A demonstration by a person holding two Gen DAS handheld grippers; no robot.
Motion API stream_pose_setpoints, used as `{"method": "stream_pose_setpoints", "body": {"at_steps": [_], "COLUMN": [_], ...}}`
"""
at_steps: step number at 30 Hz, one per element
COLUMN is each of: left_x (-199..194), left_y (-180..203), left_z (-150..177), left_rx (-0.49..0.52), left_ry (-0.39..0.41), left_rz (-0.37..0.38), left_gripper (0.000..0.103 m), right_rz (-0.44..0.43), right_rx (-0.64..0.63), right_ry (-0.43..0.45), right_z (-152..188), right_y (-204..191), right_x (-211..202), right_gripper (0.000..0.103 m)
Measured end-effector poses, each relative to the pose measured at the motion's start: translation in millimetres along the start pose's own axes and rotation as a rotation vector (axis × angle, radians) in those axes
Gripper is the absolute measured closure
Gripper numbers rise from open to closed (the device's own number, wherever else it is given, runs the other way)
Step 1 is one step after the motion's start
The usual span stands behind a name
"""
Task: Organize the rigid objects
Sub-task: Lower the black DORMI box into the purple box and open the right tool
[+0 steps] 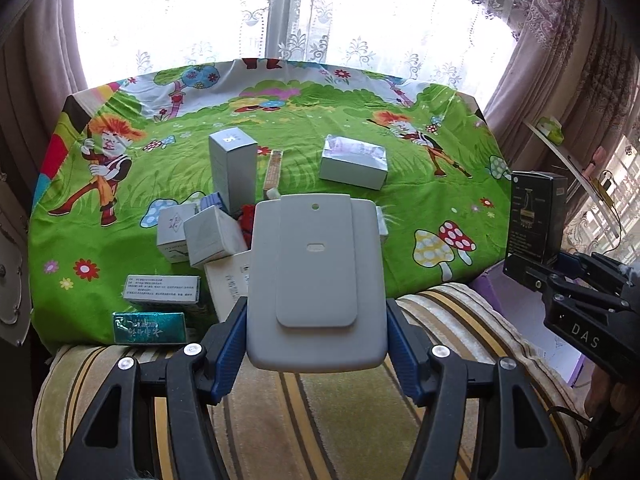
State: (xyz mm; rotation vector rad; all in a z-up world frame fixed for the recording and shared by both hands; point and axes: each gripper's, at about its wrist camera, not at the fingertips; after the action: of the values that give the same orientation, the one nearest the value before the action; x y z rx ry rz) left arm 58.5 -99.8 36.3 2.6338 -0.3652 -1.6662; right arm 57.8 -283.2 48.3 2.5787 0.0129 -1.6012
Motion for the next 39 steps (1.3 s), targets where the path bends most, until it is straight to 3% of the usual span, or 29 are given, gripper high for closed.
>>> {"method": "stream_pose_setpoints", "body": {"at_steps": [18,39], "left_x": [0.9,20.4], "left_y": [119.8,228.6], "left_z": [-3.2,-2.9], "left_rx": [0.254,0.457], "left_ry": [-0.016,-0.056], "left_rz": [0.068,0.122], "left_gripper": [0.039,0.039], "right_rz": [0.187,0.249], "right_rx": [0.195,0.42], "right_ry": [0.035,0.01], "right_z": [49.0,88.9], "right_y": [104.3,201.7], "right_x": [-32.1,-29.6], "right_gripper": [0.06,0.06]}}
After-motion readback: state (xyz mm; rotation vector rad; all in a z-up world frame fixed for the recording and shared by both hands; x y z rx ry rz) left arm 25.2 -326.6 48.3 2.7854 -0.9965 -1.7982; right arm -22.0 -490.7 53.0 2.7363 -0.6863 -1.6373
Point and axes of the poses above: each gripper's, at about its wrist camera, not at the fingertips, and x roughly the way its jaws point, y to its right, z to its underside, and after that the axes turned 11 degrees about -y, right-handed
